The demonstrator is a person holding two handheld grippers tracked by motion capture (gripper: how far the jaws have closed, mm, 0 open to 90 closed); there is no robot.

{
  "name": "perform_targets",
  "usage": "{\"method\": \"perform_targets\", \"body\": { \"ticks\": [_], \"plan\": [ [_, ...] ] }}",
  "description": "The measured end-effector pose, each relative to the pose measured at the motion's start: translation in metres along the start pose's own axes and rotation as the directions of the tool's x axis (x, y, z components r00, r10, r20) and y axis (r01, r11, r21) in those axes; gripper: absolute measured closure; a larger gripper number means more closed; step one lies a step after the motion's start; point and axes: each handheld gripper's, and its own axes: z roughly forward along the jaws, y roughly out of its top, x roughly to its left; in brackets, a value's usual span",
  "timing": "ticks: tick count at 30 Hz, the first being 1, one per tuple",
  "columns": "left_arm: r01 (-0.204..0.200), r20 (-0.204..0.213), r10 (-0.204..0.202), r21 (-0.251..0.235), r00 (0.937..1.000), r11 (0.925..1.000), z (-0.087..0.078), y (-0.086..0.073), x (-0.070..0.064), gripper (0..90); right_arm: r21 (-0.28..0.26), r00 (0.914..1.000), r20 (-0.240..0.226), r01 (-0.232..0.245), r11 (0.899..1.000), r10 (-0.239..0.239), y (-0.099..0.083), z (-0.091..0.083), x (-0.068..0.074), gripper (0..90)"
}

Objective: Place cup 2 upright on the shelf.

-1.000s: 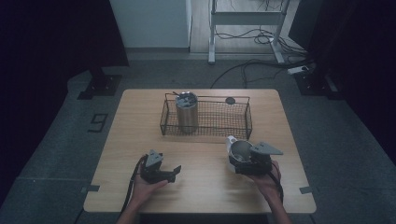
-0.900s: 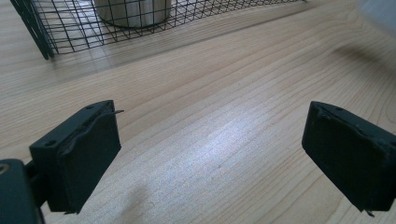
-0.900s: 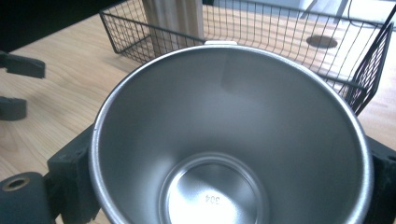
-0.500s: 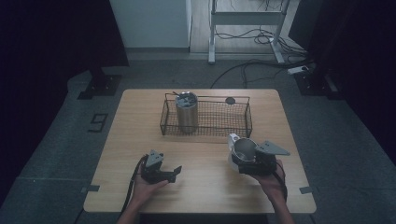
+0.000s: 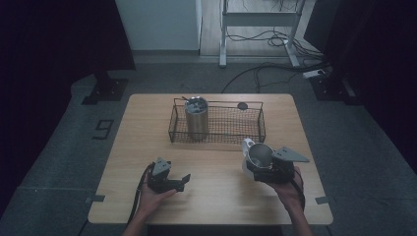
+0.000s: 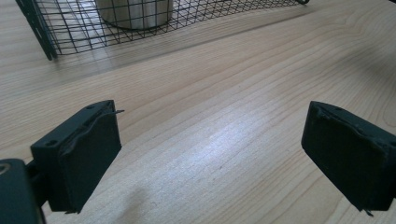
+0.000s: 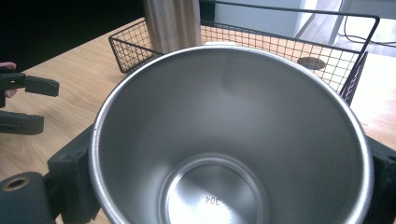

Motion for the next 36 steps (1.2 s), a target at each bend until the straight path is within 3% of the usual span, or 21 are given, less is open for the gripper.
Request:
{"method": "perform_targets", "body": {
  "ticks": [36],
  "plan": [
    [-0.002,0.005,0.002,0.011,1.0,0.9999,0.001,-0.001,-0.001,5.2,0.004,0.9996,-0.006,0.026,1.0,-0.026,0.049,0.014,-0.01,6.5]
  ]
}}
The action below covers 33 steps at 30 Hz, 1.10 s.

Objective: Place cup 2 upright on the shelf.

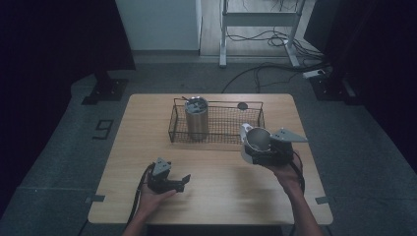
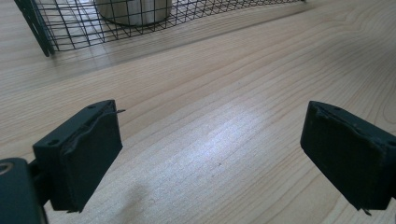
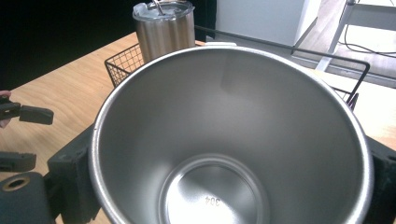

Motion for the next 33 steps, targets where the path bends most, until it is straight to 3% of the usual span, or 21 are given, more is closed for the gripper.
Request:
{"method": "perform_targets", "body": {
  "ticks": [33],
  "plan": [
    [0.008,0.001,-0.008,0.006,1.0,0.9999,0.001,0.0,-0.001,5.8,0.013,0.9995,0.032,0.009,1.0,-0.009,0.025,0.024,-0.014,6.5]
  ]
}}
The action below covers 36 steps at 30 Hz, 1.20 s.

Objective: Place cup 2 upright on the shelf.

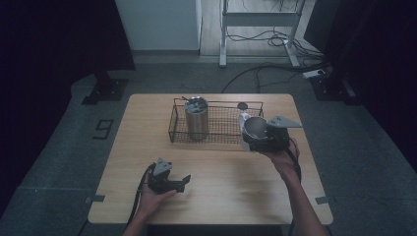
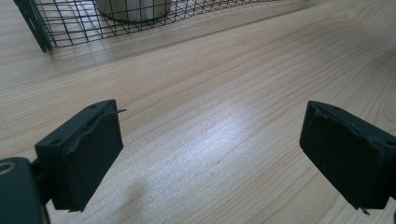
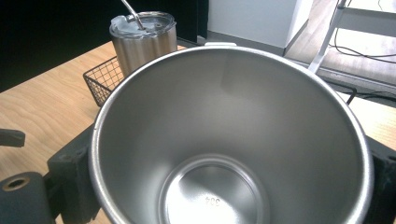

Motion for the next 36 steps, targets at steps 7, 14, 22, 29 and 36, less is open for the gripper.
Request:
{"method": "perform_targets", "body": {
  "ticks": [7,14,22,29,36],
  "plan": [
    [0.0,0.0,0.0,0.002,1.0,1.0,0.0,0.0,-0.001,5.8,0.001,1.0,0.003,-0.001,1.0,0.001,0.005,0.006,-0.002,6.5],
    [-0.002,-0.001,0.002,0.004,1.0,1.0,0.001,0.0,-0.001,5.8,0.005,1.0,0.008,0.003,1.0,-0.003,0.008,0.012,-0.005,6.5],
    [-0.002,0.002,0.002,0.0,1.0,1.0,0.0,0.0,-0.001,5.8,0.012,0.9999,0.016,-0.001,1.0,0.001,0.009,0.019,-0.009,6.5],
    [-0.004,0.004,0.004,0.003,1.0,1.0,0.0,-0.001,-0.001,5.8,0.005,0.9996,0.005,-0.027,1.0,0.027,0.014,0.026,-0.013,6.5],
    [-0.006,0.001,0.006,0.003,1.0,1.0,0.0,-0.001,-0.001,5.8,0.011,0.9995,0.017,-0.026,1.0,0.025,0.019,0.033,-0.018,6.5]
  ]
}}
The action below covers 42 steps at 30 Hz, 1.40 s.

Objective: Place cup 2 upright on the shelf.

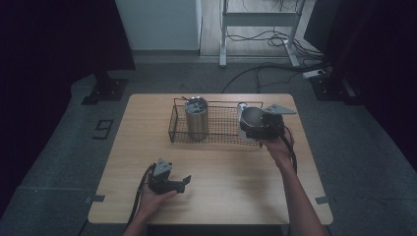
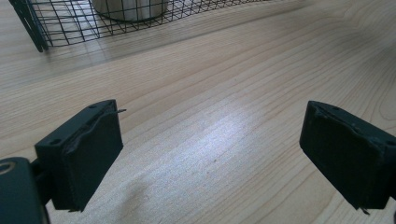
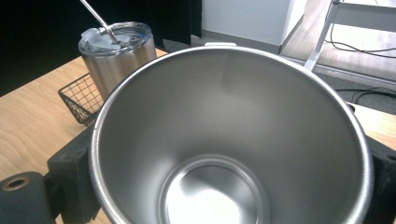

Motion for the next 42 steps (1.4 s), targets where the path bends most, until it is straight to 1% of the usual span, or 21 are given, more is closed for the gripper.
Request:
{"method": "perform_targets", "body": {
  "ticks": [3,16,26,29,34,37,42],
  "plan": [
    [0.002,0.003,-0.002,0.001,1.0,1.0,0.0,0.0,0.0,5.8,0.009,0.9999,-0.01,-0.006,1.0,0.006,0.002,0.004,-0.002,6.5],
    [0.003,0.008,-0.003,0.006,1.0,1.0,0.0,-0.001,0.0,5.8,0.027,0.9998,-0.004,-0.019,0.999,0.019,0.004,0.02,-0.01,6.5],
    [0.007,0.012,-0.007,0.002,0.9999,1.0,-0.001,-0.001,0.0,5.9,0.024,0.9999,-0.001,-0.014,1.0,0.014,0.01,0.028,-0.011,6.5],
    [0.007,0.012,-0.007,0.0,0.9999,1.0,-0.001,-0.001,0.0,5.8,0.03,0.9998,-0.001,-0.019,0.999,0.019,0.012,0.031,-0.013,6.5],
    [0.007,0.015,-0.007,0.001,0.9999,1.0,-0.001,-0.001,-0.001,5.9,0.031,0.9999,0.008,-0.008,0.999,0.008,0.016,0.036,-0.015,6.5],
    [0.004,0.015,-0.004,-0.001,0.9999,1.0,-0.001,-0.001,-0.001,5.9,0.027,1.0,0.005,-0.004,1.0,0.004,0.019,0.04,-0.017,6.5],
    [0.005,0.015,-0.005,0.0,0.9999,1.0,-0.002,-0.001,0.0,5.9,0.04,1.0,0.008,-0.003,0.999,0.002,0.02,0.047,-0.019,6.5]
  ]
}}
